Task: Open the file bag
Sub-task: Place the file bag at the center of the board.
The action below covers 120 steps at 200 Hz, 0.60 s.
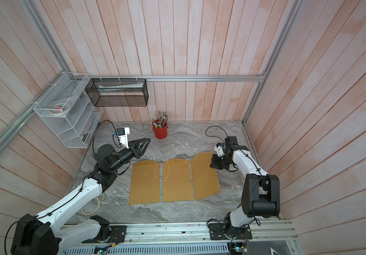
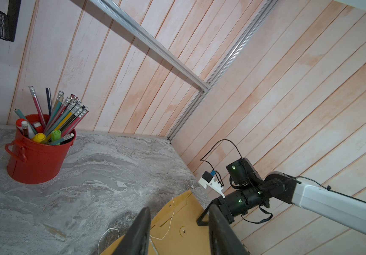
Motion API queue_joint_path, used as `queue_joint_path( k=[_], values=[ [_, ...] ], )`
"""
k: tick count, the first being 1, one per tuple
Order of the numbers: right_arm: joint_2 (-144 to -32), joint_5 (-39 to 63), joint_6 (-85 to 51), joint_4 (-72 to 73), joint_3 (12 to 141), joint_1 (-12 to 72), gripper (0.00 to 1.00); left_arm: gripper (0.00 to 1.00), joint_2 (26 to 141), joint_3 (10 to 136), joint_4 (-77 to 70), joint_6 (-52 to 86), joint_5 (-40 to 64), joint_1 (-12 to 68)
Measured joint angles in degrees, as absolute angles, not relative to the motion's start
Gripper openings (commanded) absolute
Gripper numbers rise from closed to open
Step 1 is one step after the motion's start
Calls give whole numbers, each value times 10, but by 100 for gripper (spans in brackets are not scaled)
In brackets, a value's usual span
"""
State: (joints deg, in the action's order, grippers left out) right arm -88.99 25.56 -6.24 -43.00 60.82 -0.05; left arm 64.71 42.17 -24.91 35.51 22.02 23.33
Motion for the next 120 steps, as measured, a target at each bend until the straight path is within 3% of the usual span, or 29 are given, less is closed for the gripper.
queue_joint_path(
  k=[54, 120],
  values=[
    [-898, 255, -64, -427, 610, -1, 0, 45, 647, 422, -249, 355, 221, 230],
    [-906, 236, -67, -420, 610, -1, 10, 45, 648, 421, -253, 355, 222, 226]
  ],
)
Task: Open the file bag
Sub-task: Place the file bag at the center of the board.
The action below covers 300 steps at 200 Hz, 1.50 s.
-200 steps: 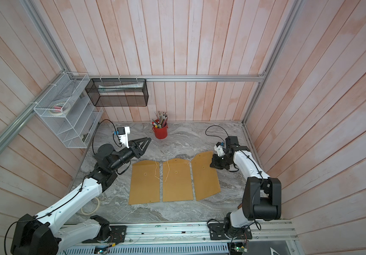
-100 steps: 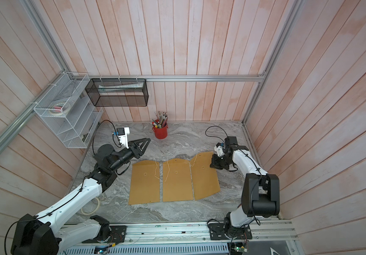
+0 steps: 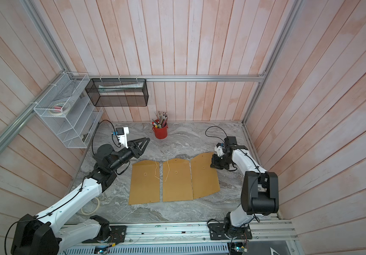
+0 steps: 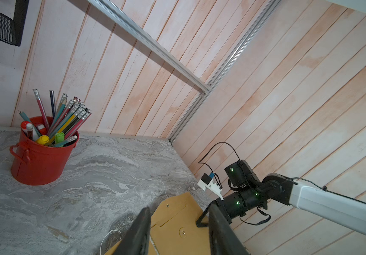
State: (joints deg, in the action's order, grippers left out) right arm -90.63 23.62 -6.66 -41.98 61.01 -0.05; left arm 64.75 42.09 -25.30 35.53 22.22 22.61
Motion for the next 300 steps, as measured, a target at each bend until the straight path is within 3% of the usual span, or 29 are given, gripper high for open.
queue_joint_path(
  k=[108, 197, 278, 300],
  values=[
    [-907, 203, -71, -420, 610, -1, 30, 45, 648, 419, -257, 356, 225, 223],
    [-911, 147, -68, -426, 610, -1, 38, 45, 648, 417, -266, 356, 229, 221],
    [-909, 90, -70, -449, 635, -1, 40, 45, 654, 417, -266, 356, 235, 221],
    [-899, 91, -74, -448, 636, 1, 32, 45, 654, 417, -265, 356, 235, 221]
  ],
)
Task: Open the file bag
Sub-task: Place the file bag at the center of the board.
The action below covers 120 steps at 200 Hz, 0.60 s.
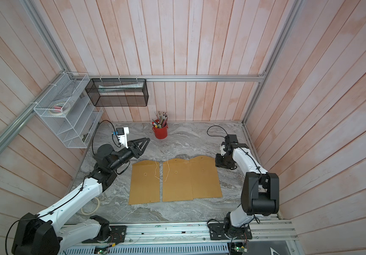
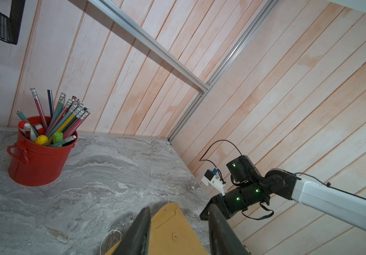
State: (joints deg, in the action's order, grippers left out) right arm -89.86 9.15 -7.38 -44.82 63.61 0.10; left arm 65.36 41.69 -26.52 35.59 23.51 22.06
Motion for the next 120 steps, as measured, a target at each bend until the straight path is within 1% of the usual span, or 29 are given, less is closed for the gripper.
queue_joint_path(
  k=[22, 31, 40, 57, 80, 104, 120],
  values=[
    [-888, 101, -87, -440, 636, 13, 11, 47, 653, 417, -263, 356, 235, 219],
    [-887, 106, -90, -433, 635, 21, 6, 49, 653, 417, -259, 355, 234, 218],
    [-887, 110, -95, -424, 633, 30, 3, 53, 653, 417, -254, 353, 233, 218],
    [-887, 120, -105, -402, 621, 45, 3, 58, 650, 417, -237, 351, 225, 218],
    [-885, 134, -118, -373, 595, 51, 4, 61, 638, 417, -207, 343, 206, 218],
    [-869, 140, -126, -350, 572, 51, 10, 66, 616, 405, -183, 338, 186, 218],
    [-854, 143, -134, -333, 563, 51, 16, 73, 601, 389, -168, 331, 170, 218]
  ],
)
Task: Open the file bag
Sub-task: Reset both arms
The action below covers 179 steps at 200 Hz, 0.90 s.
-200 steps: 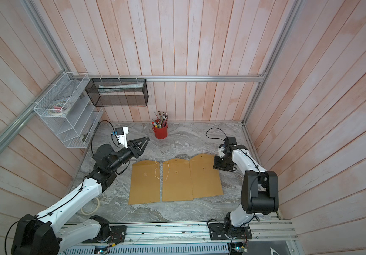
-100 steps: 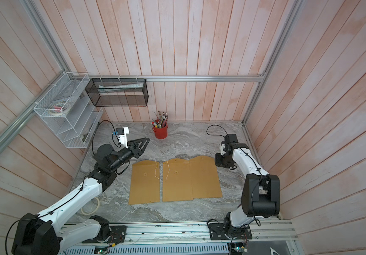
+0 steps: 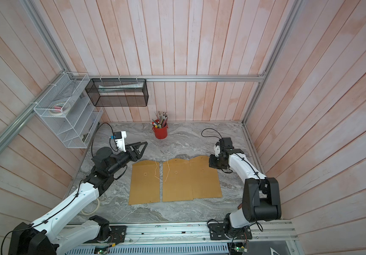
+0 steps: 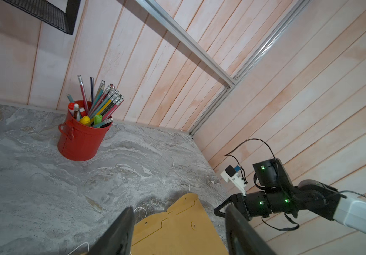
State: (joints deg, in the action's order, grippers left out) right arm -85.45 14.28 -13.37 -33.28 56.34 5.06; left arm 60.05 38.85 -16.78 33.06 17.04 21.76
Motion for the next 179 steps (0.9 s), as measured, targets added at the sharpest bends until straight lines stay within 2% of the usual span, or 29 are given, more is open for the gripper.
queue_joint_path(
  k=[27, 49, 57, 64, 67, 179],
  values=[
    [-836, 148, -136, -301, 547, 51, 25, 89, 586, 362, -129, 324, 133, 216],
    [-832, 150, -134, -282, 530, 51, 40, 100, 576, 345, -98, 322, 102, 211],
    [-832, 151, -133, -276, 523, 51, 65, 100, 571, 340, -89, 322, 91, 208],
    [-831, 151, -136, -270, 517, 51, 94, 100, 567, 336, -82, 320, 83, 206],
    [-831, 152, -136, -267, 515, 51, 98, 100, 565, 335, -77, 319, 77, 204],
    [-800, 153, -132, -157, 479, 36, 98, 100, 604, 335, -12, 270, -85, 145]
  ],
)
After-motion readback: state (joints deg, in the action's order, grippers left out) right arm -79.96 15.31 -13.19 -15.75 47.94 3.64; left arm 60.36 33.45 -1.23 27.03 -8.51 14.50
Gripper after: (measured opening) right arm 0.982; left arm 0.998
